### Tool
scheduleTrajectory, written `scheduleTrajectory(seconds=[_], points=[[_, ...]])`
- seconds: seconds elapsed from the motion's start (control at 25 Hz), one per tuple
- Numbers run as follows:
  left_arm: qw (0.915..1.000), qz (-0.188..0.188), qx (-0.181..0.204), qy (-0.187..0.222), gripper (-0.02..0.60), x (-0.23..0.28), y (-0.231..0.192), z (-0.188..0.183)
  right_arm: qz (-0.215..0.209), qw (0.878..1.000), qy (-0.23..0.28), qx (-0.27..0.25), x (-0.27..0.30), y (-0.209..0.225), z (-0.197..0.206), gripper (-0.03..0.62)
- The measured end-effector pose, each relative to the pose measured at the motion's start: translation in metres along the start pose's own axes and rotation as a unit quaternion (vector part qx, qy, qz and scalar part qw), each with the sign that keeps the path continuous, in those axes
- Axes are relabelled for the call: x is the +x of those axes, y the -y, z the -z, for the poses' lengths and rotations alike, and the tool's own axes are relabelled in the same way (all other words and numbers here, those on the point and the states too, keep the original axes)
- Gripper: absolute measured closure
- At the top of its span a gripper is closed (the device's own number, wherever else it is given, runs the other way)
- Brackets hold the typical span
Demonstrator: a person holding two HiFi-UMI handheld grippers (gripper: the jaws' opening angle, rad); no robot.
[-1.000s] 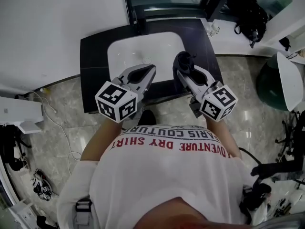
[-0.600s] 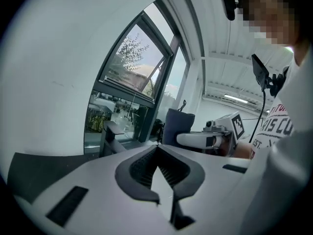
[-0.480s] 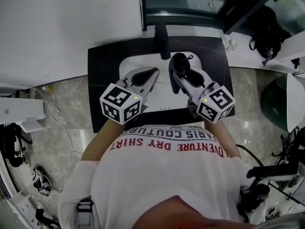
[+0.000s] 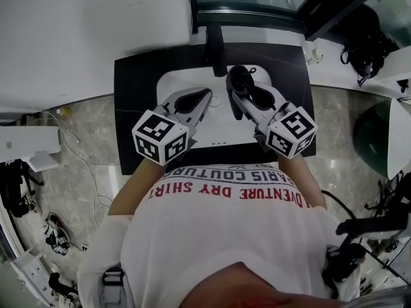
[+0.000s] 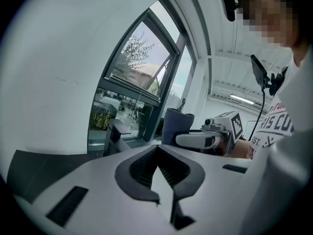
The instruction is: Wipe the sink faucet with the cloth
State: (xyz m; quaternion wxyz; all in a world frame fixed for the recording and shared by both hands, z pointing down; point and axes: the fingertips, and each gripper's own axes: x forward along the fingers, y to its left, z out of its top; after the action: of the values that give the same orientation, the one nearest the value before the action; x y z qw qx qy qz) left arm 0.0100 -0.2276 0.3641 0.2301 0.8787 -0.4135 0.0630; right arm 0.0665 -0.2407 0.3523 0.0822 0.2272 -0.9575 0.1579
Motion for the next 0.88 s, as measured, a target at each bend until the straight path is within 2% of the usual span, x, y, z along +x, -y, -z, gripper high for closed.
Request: scheduleTrajectory(seconds=[0.16,0.28,0.4,0.68,0.8,0.88], points=[[1.0,-0.002,0.001,0.004,0.58,0.001,-0.002,-0.005,0.002,1.0,-0.001,-0.031,0.003,0.008,-0.007,0.517],[1.0,-0.005,0.0,0.004,0.58,0.002,-0.008,-0.006,0.005,0.999,0.011,-0.044,0.01,0.021,-0.027,0.517],[0.9999,-0.005,-0.008,0.004,0.58,0.003,-0.017,-0.007,0.012,0.996,0.021,-0.08,0.023,0.034,-0.053,0.517],[0.9998,-0.008,-0.015,0.008,0.58,0.004,-0.034,-0.012,0.053,0.978,0.049,-0.195,0.06,0.064,-0.104,0.517],[0.9997,-0.01,-0.02,0.003,0.58,0.006,-0.045,-0.01,0.06,0.973,0.037,-0.221,0.087,0.079,-0.106,0.517],[0.9996,-0.013,-0.026,-0.002,0.58,0.007,-0.053,-0.006,0.071,0.965,0.017,-0.253,0.107,0.089,-0.103,0.517]])
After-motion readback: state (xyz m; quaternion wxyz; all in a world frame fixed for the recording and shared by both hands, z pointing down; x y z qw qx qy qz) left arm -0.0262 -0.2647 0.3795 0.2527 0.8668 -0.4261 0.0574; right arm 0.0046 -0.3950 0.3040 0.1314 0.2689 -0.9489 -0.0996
